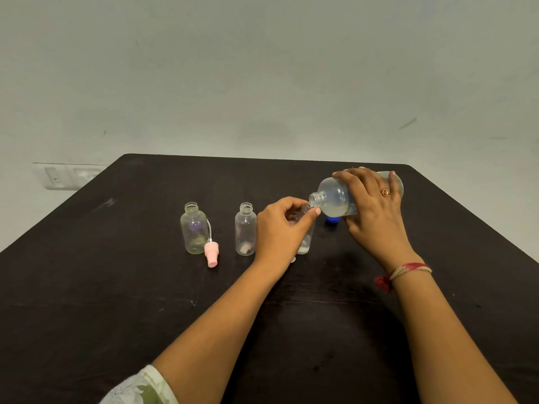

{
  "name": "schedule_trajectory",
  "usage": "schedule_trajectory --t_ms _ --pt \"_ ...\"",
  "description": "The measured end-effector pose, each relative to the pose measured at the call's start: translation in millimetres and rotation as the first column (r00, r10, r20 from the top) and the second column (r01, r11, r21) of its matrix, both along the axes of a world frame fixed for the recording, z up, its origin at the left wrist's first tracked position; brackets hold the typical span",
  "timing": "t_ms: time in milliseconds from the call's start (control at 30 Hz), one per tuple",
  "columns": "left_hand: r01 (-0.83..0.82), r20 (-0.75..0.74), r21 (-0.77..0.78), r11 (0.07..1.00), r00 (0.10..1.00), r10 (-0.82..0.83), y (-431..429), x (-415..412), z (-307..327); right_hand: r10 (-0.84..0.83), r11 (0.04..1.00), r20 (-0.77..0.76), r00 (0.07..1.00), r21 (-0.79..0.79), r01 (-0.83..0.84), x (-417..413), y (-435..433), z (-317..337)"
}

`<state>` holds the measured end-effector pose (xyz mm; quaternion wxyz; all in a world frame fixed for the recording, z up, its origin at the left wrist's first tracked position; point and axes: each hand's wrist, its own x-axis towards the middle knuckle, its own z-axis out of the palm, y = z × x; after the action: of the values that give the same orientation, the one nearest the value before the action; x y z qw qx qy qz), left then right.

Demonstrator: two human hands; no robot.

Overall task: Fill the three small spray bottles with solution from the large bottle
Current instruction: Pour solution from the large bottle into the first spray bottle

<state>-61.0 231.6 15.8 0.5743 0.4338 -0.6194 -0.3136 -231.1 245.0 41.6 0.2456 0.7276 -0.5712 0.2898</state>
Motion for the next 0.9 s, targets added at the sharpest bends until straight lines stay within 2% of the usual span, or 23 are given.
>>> schedule_trajectory --t_ms 900 --pt "-0.009 0.012 -0.002 1.000 1.000 0.009 0.4 0.3 0.2 -0.003 1.000 -0.006 1.000 0.003 0.003 -0.4 -0.1 -0.7"
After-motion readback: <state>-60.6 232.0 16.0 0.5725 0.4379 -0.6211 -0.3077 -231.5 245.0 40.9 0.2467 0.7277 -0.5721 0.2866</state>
